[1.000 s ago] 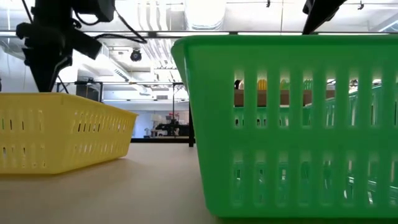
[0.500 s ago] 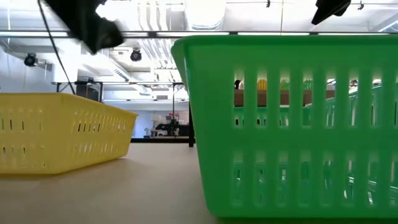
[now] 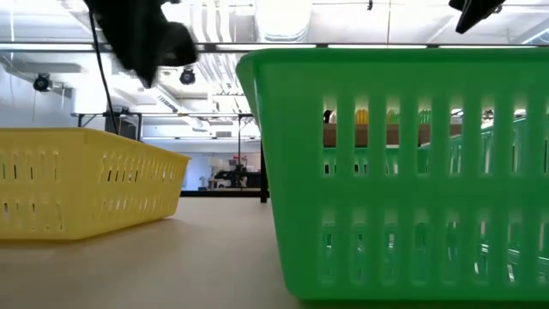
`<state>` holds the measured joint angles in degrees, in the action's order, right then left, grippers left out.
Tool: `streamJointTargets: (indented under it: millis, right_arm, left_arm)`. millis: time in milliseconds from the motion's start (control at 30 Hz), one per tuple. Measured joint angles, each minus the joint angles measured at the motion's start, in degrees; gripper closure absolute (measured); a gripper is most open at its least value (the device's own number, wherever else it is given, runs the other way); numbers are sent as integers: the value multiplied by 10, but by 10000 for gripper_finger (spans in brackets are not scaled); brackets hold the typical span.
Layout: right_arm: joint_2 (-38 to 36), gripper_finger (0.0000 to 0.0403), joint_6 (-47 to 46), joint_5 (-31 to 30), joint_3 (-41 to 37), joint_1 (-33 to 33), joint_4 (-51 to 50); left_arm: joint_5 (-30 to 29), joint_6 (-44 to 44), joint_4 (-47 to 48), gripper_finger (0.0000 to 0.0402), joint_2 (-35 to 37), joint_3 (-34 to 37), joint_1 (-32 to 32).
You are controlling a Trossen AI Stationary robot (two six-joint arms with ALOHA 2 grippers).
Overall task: Stack baskets on shelf by color
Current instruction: Stack the left green bin on top of the green bin on the shelf
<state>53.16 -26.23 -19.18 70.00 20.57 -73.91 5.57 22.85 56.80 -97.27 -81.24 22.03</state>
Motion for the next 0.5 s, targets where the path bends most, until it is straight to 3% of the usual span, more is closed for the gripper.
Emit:
streamJointTargets:
  millis: [200,500]
  right_arm:
    - [-11,360,5,-27,0,2,2]
    - [-13,360,7,-68,-10,2,20]
  left_arm:
    - [9,54,116,294,45,37,63]
    - [57,193,118,269,118,143,189]
